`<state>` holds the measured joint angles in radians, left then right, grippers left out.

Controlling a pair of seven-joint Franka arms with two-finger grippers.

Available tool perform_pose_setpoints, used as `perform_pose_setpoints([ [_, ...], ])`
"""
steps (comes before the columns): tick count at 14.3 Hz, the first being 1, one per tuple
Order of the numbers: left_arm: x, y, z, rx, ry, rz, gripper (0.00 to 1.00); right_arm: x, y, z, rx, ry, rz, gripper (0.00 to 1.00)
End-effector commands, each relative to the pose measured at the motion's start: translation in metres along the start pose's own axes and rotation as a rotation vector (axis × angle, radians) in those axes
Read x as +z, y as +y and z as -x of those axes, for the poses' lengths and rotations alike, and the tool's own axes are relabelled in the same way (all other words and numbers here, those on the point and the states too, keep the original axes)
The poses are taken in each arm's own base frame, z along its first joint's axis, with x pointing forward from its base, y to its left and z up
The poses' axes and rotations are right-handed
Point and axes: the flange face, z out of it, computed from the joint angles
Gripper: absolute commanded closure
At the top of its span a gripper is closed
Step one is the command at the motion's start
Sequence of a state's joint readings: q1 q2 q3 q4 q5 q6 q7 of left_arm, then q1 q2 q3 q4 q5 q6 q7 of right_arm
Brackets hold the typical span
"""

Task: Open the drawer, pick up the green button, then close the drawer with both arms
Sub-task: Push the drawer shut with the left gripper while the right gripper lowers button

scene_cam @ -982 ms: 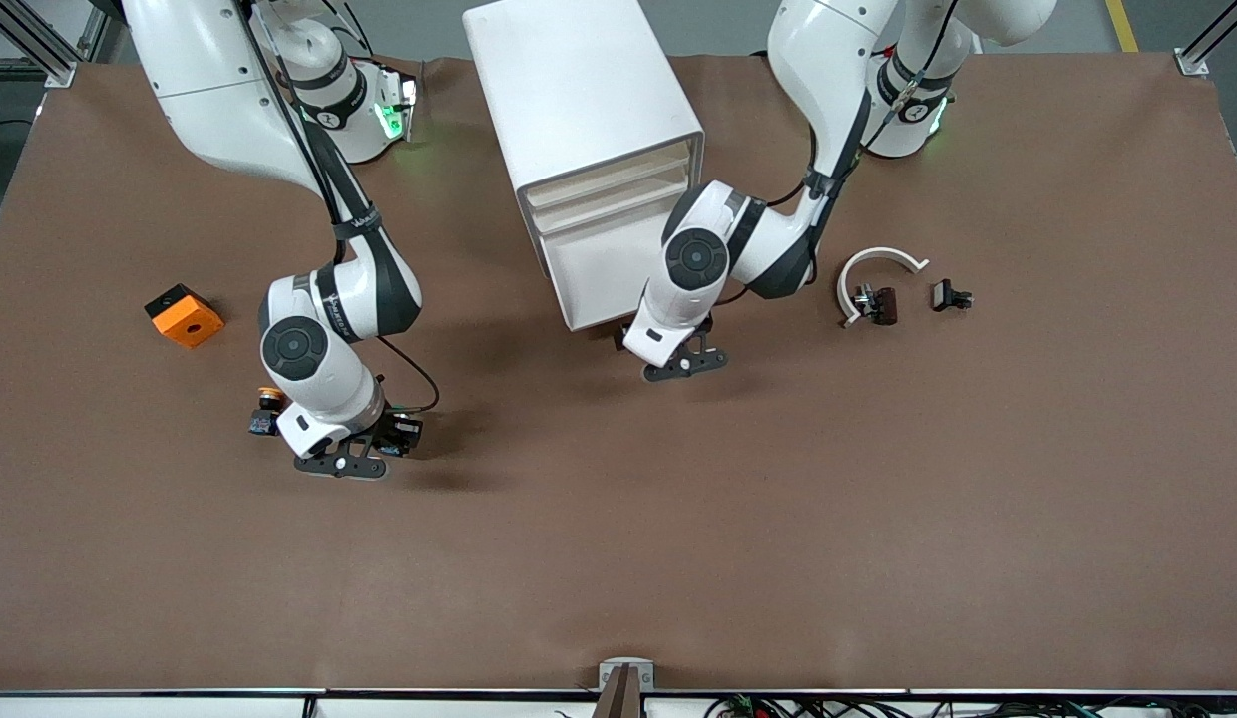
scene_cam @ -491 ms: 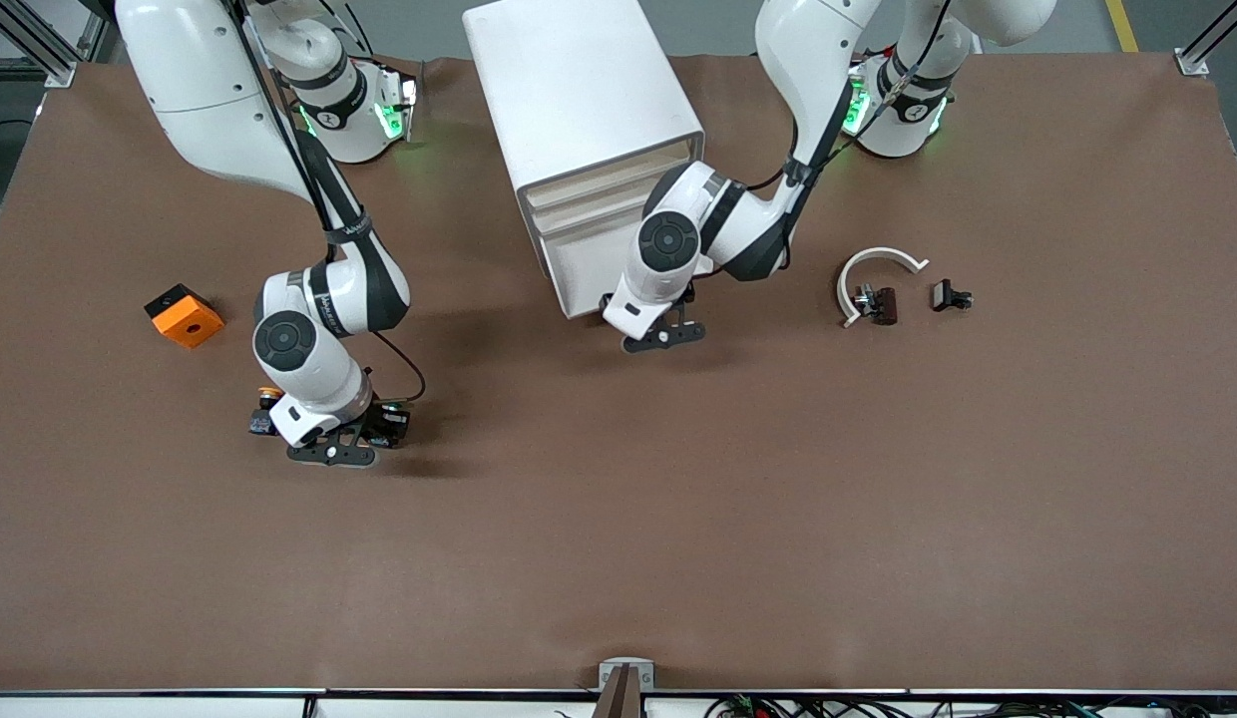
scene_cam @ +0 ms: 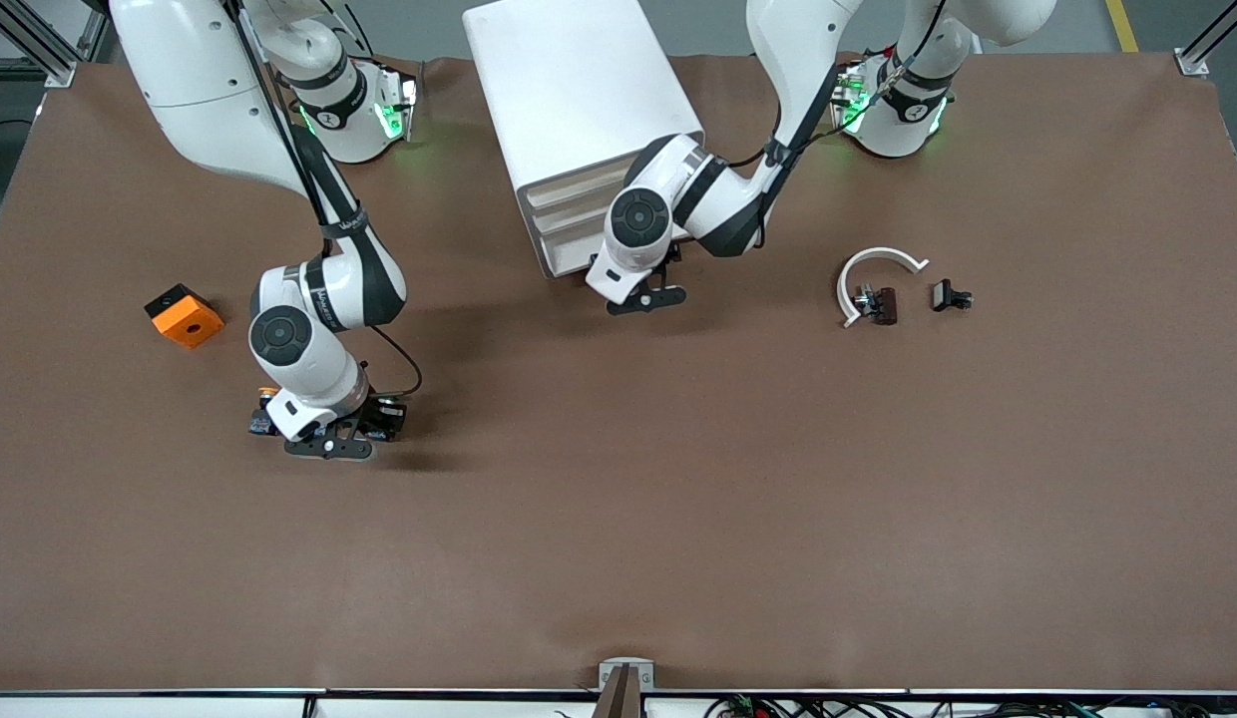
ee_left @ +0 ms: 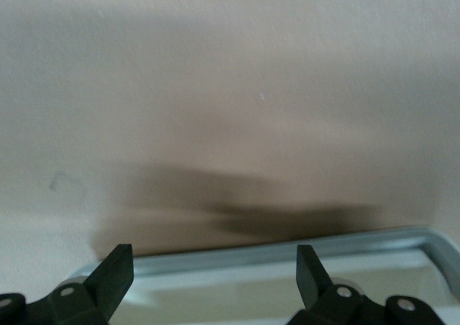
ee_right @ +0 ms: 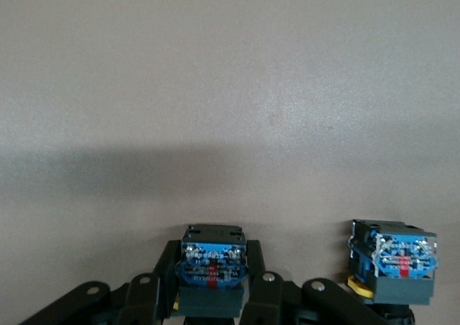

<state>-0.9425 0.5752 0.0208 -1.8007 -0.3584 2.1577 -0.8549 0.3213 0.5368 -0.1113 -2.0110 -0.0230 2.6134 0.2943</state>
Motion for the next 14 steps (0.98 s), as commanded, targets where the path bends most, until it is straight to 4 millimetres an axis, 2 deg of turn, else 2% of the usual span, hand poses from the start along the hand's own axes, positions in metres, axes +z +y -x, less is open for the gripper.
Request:
perform_pose_setpoints([
  [1,0.002,0.001,0.019,0.007,-0.023,-0.008,0.00,-0.008,0.014,0.006,-0.013,0.000,-0.011,1.00],
  [4,0.009,0.007,0.023,-0.033,-0.081,0.029,0.00,-0.008,0.015,0.006,-0.016,0.000,-0.011,1.00],
  [7,0.008,0.010,0.024,-0.044,-0.095,0.044,0.00,-0.007,0.015,0.006,-0.014,0.000,-0.011,1.00],
  [8,0.009,0.011,0.025,-0.042,-0.095,0.044,0.00,-0.007,0.015,0.006,-0.014,0.000,-0.011,0.66],
  [9,0.009,0.011,0.025,-0.044,-0.097,0.045,0.00,-0.005,0.015,0.006,-0.014,-0.002,-0.010,0.01],
  [10,0.009,0.014,0.025,-0.055,-0.105,0.055,0.00,-0.006,0.015,0.005,-0.011,0.001,-0.012,0.00],
  [11,0.001,0.013,0.021,-0.073,-0.102,0.068,0.00,-0.007,0.015,0.005,-0.013,0.001,-0.011,0.00],
  [13,-0.032,0.014,-0.002,-0.126,-0.067,0.115,0.00,-0.015,0.012,0.002,-0.017,0.009,-0.014,0.00],
  [14,-0.050,0.006,-0.025,-0.151,-0.038,0.137,0.00,-0.024,0.010,-0.002,-0.017,0.020,-0.018,0.00],
])
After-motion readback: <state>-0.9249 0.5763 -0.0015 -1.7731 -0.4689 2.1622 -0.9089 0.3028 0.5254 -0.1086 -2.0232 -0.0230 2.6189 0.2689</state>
